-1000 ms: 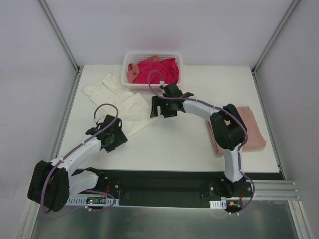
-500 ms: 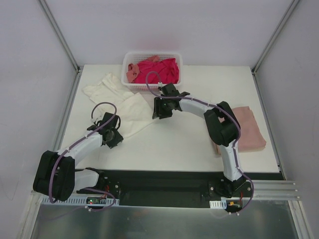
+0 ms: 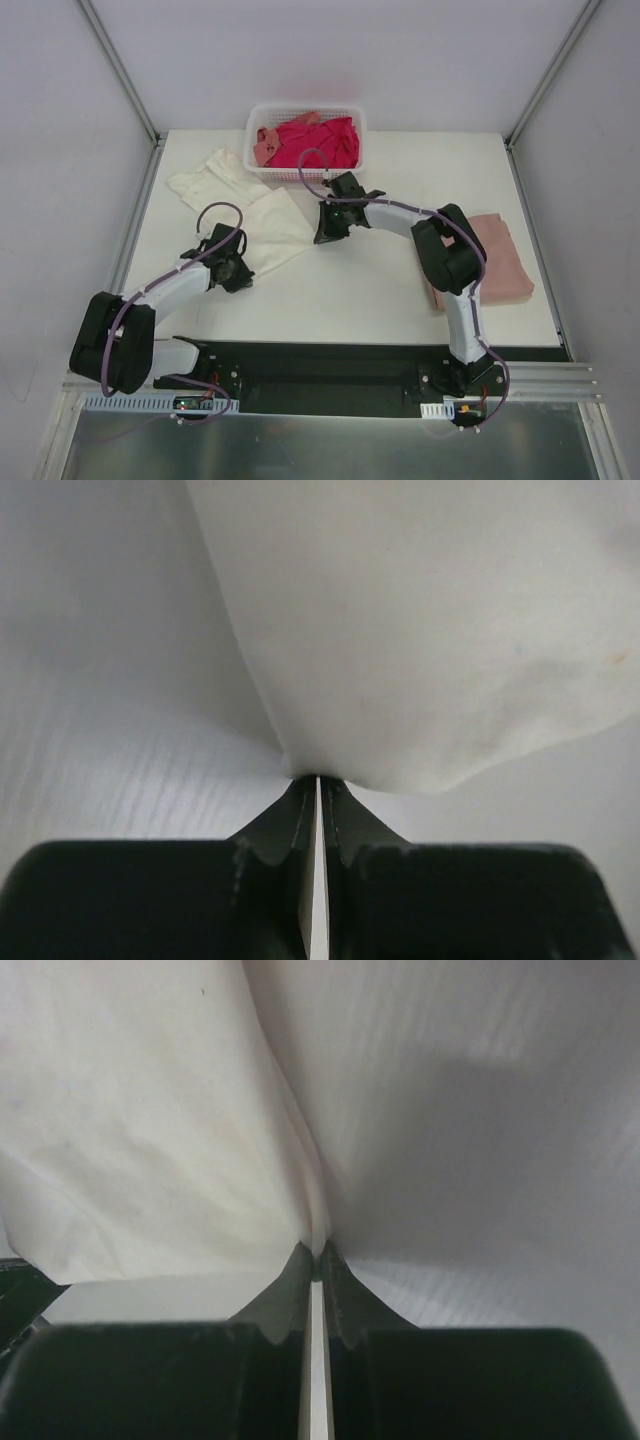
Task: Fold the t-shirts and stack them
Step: Fold the tshirt
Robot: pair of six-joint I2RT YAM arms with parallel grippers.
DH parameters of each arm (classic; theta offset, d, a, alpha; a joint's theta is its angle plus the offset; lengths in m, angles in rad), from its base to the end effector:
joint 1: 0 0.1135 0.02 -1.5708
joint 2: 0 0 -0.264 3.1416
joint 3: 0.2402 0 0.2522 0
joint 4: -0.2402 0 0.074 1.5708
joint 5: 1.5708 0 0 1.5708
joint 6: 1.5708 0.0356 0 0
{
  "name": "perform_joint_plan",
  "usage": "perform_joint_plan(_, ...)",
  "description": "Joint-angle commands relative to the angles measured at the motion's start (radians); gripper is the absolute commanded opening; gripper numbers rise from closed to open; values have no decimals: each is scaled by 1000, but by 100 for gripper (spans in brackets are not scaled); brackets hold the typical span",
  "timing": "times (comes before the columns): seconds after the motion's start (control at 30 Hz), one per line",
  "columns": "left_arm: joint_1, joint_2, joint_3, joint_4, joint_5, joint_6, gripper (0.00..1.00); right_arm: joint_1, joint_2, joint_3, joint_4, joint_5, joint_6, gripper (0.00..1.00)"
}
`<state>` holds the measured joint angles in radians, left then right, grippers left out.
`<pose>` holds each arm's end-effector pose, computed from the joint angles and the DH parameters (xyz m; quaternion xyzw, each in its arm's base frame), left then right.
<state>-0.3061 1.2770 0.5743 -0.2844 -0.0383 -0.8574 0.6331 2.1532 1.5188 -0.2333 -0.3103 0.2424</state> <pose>0.2194 -0.0679 0.1622 -0.2659 0.9199 -0.1428 0.2504 0.3707 0.2856 0.1548 -0.2322 0.8996 0.2756 0.2466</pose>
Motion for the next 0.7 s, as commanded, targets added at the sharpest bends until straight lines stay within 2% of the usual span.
perform_joint_plan(0.0, -140, -100, -53, -45, 103, 14, 0, -9, -182, -164, -2, 20, -14, 1)
perform_joint_plan(0.2, -378, -249, -59, -166, 117, -129, 0, -21, -439, -481, -14, 4, -25, 0)
perform_joint_plan(0.33, -655, -277, -21, -168, 94, -239, 0, -23, -669, -655, -60, 34, 26, 0)
perform_joint_plan(0.37, -707, -263, 1, -168, 84, -246, 0, -23, -764, -683, -96, 36, 28, 1)
perform_joint_plan(0.43, -789, -208, 86, -168, 63, -238, 0, -23, -855, -720, -168, 85, 20, 1)
perform_joint_plan(0.47, -865, -188, 116, -168, 58, -230, 0, -23, -942, -732, -202, 106, 3, 1)
perform_joint_plan(0.67, -1037, -104, 295, -167, 15, -183, 0, -24, -1240, -764, -581, 269, -44, 0)
